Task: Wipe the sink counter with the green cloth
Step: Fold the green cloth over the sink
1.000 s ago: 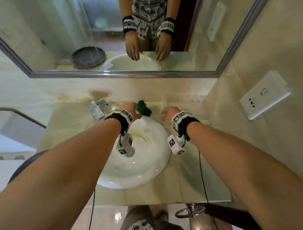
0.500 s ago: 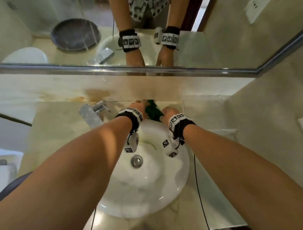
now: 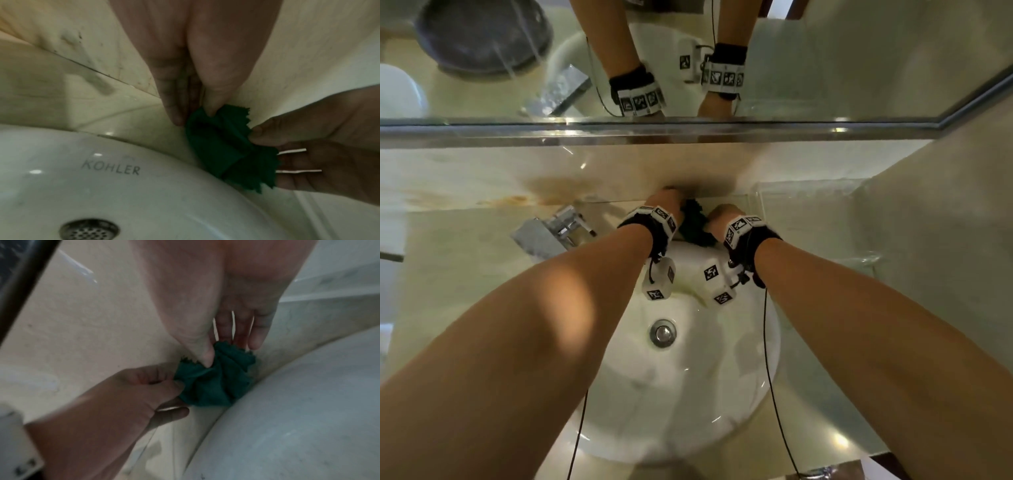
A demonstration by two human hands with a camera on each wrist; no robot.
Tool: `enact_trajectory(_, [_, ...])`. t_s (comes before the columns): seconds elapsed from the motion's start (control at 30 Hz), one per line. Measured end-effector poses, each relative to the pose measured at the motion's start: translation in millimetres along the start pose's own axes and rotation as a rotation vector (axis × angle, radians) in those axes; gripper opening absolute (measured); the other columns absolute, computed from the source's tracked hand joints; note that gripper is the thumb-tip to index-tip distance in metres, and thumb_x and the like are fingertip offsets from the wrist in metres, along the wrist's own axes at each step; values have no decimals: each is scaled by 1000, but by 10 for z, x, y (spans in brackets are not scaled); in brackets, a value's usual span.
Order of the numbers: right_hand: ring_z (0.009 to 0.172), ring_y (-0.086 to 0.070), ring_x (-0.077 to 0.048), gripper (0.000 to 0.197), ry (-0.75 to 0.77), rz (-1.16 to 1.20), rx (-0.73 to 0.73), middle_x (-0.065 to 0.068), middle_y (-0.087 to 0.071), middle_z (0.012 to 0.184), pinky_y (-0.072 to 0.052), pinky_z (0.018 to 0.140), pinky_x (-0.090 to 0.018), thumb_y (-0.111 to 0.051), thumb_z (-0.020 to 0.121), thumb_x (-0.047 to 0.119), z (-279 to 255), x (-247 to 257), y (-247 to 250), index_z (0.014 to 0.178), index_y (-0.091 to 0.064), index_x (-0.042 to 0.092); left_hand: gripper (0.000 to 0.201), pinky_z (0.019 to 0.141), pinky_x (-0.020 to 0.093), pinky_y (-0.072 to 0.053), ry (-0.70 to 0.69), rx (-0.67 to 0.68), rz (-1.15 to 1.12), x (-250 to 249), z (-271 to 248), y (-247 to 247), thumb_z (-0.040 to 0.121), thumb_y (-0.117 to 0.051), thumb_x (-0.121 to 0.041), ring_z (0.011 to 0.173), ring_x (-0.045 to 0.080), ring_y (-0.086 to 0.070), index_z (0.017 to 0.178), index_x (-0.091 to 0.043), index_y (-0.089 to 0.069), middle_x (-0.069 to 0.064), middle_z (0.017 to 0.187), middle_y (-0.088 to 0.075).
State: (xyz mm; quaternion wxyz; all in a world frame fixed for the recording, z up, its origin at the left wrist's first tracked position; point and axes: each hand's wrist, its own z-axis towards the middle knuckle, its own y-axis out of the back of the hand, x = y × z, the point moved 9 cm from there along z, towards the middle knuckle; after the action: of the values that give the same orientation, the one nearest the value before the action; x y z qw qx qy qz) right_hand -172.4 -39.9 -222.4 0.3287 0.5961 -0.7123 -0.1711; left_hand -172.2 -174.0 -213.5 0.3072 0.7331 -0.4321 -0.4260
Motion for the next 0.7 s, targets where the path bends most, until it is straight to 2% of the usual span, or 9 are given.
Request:
enact_trajectory(0.03, [85,-59,-27,23,14,24,-5,-13,-65,114,-46,76,-30,-51,93,31,-27,22,35,95,-62,12,29,89,37,-48,14,2,-33,31,-11,18,94,-56,-14,111,37,-59,122,-8,-62,18,125,-61])
enact_trajectory(0.17, [117,-56,-32,36,5,274,-67,-14,-59,129,-46,98,-33,-54,93,24,-218,-11,225,124,-59,7,41,98,37,-49,89,-11,-249,70,-167,200,94,-53,-10,115,35,-58,135,-15,-54,13,129,-60])
enact_trajectory(0.27, [104,-61,-30,36,4,417,-87,-13,-64,120,-51,94,-36,-56,88,30,-374,-15,323,118,-62,10,34,93,38,-53,163,-28,-388,49,-365,322,93,-55,-14,108,33,-62,127,-10,-59,13,122,-63])
enact_trajectory(0.33, [102,-61,-28,35,34,490,-83,-11,-63,115,-51,93,-36,-54,93,28,-554,28,394,121,-60,7,31,89,42,-55,199,-62,-510,23,-526,412,92,-56,-17,103,33,-63,120,-5,-60,15,118,-64])
enact_trajectory(0.43, [105,-60,-28,51,79,568,-88,-9,-60,122,-49,97,-40,-48,92,48,-838,65,479,126,-56,11,24,80,52,-58,225,-67,-754,-32,-782,508,91,-54,-13,99,40,-63,114,-6,-56,23,114,-61])
enact_trajectory(0.53, [109,-61,-31,75,123,667,-94,-5,-61,124,-49,98,-47,-50,70,74,-1032,10,528,120,-61,19,12,77,59,-56,241,-127,-917,-128,-1203,721,93,-49,-7,100,46,-63,105,-10,-52,26,113,-59])
enact_trajectory(0.6, [102,-63,-28,58,202,756,-59,-6,-64,116,-53,91,-42,-52,80,66,-1435,137,581,111,-61,17,12,75,56,-57,227,-190,-957,-227,-1561,919,95,-47,-6,101,42,-62,106,-11,-50,25,113,-58])
enact_trajectory(0.63, [97,-63,-25,49,242,785,-24,-6,-63,113,-56,81,-36,-51,90,56,-1659,201,596,116,-57,16,11,75,55,-58,215,-220,-964,-261,-1711,998,96,-46,-6,101,41,-62,105,-11,-50,25,113,-58])
enact_trajectory(0.7, [90,-62,-21,44,315,770,25,-7,-60,113,-52,64,-28,-54,95,44,-2071,275,616,130,-48,17,9,74,55,-58,192,-271,-977,-331,-2040,1133,97,-47,-7,102,41,-63,102,-12,-51,26,112,-59])
